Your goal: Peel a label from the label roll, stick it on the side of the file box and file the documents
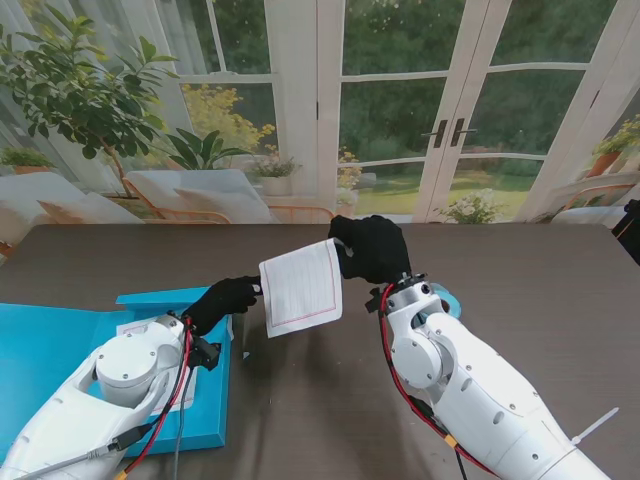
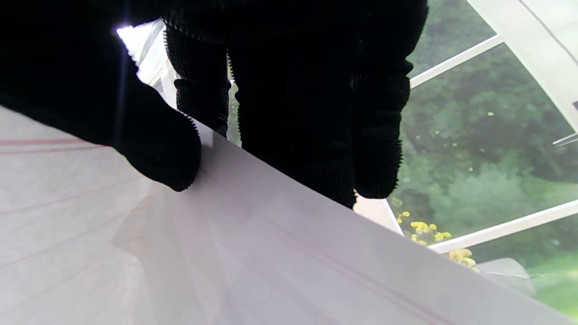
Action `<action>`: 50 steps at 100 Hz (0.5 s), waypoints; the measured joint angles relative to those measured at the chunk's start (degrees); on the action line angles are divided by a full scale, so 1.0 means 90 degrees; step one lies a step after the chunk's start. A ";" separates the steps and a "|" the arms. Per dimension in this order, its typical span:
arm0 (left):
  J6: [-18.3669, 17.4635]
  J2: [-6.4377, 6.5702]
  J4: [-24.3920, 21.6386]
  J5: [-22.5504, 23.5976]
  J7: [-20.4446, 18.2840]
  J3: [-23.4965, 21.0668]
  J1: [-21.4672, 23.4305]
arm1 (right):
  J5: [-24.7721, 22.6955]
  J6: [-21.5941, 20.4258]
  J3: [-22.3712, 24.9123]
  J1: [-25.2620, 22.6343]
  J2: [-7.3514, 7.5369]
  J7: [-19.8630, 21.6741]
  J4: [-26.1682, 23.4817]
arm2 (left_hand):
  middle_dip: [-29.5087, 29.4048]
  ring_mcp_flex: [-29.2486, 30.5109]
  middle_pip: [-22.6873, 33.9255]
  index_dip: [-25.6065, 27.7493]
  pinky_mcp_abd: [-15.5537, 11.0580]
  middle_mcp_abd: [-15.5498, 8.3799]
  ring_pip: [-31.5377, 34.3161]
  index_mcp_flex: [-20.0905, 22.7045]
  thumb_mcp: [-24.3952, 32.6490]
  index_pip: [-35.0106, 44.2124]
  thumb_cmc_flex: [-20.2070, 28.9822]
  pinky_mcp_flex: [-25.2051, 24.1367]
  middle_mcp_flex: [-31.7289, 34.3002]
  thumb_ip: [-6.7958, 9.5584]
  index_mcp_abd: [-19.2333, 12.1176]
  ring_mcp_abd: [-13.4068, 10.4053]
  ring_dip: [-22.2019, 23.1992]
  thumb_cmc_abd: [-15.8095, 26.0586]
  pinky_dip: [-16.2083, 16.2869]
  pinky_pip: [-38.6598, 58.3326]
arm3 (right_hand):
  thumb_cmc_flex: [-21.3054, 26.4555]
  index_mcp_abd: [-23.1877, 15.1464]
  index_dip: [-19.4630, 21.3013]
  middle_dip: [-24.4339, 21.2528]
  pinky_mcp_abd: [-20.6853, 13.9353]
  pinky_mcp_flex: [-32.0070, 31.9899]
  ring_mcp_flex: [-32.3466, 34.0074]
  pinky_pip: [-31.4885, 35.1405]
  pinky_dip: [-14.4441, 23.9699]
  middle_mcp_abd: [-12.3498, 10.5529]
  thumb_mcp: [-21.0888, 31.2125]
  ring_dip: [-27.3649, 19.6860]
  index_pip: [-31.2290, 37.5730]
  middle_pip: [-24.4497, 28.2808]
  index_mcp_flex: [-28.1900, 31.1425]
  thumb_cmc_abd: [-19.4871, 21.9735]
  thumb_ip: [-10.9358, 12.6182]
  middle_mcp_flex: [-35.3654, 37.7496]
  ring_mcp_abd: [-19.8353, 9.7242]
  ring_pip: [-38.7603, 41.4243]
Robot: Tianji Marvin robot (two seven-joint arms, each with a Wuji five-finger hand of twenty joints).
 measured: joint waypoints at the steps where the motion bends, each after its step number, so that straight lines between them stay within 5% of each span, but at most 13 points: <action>1: -0.0012 -0.0001 0.0015 -0.0007 -0.0004 0.0016 -0.0013 | 0.0010 0.0004 0.0002 -0.0005 -0.0001 0.0000 -0.0009 | 0.0029 0.0000 0.0000 0.0006 0.0000 -0.0001 0.0000 0.0000 0.0014 0.0002 -0.0048 0.0000 0.0000 -0.0001 -0.0001 -0.0001 0.0002 0.0000 0.0002 0.0000 | 0.0001 0.0002 0.0000 0.0000 0.0000 0.0000 0.0000 0.0000 0.0000 0.0001 0.0000 0.0000 0.0000 0.0000 0.0000 0.0000 0.0000 0.0000 0.0000 0.0000; 6: -0.0063 -0.0007 0.0069 -0.0019 -0.0029 0.0072 -0.0062 | 0.0066 0.0019 0.0008 -0.0021 -0.0011 0.0000 -0.0043 | 0.0046 0.0001 0.0011 0.0018 0.0000 -0.0006 0.0000 0.0000 0.0072 0.0009 -0.0053 0.0000 0.0000 -0.0121 -0.0004 -0.0002 0.0027 0.0000 0.0011 0.0000 | 0.0003 0.0005 0.0000 0.0000 0.0000 0.0000 0.0000 0.0000 0.0000 0.0002 0.0000 0.0001 0.0000 0.0000 0.0000 0.0000 0.0000 0.0000 0.0025 0.0000; 27: -0.0379 -0.0043 0.0375 -0.0263 -0.0130 0.0337 -0.0305 | 0.0216 0.0064 0.0015 -0.0098 -0.0064 -0.0014 -0.0153 | 0.0259 0.0007 0.0098 0.0174 -0.0002 -0.0035 0.0088 0.0003 0.0166 0.0157 -0.0053 0.0000 0.0000 -0.0122 -0.0171 -0.0043 0.0204 -0.0277 0.0158 0.0046 | 0.0004 0.0009 0.0000 0.0007 0.0000 0.0000 0.0000 0.0000 0.0000 0.0005 0.0000 0.0001 0.0000 0.0000 0.0000 -0.0001 -0.0001 0.0000 0.0033 0.0000; 50: -0.0927 -0.0163 0.0667 -0.0905 -0.0104 0.0525 -0.0460 | 0.0359 0.0106 0.0004 -0.0181 -0.0117 -0.0058 -0.0220 | 0.0964 0.0305 0.0388 0.0689 -0.0002 -0.0046 0.0495 0.0391 0.0249 0.0713 -0.0030 0.0102 0.0232 -0.0122 -0.0279 -0.0038 0.0881 -0.0407 0.0776 0.0277 | 0.0040 0.0077 0.0000 0.0009 0.0000 0.0000 0.0000 0.0000 0.0000 0.0008 0.0000 0.0001 0.0000 0.0000 0.0000 -0.0001 -0.0001 0.0000 0.0037 0.0000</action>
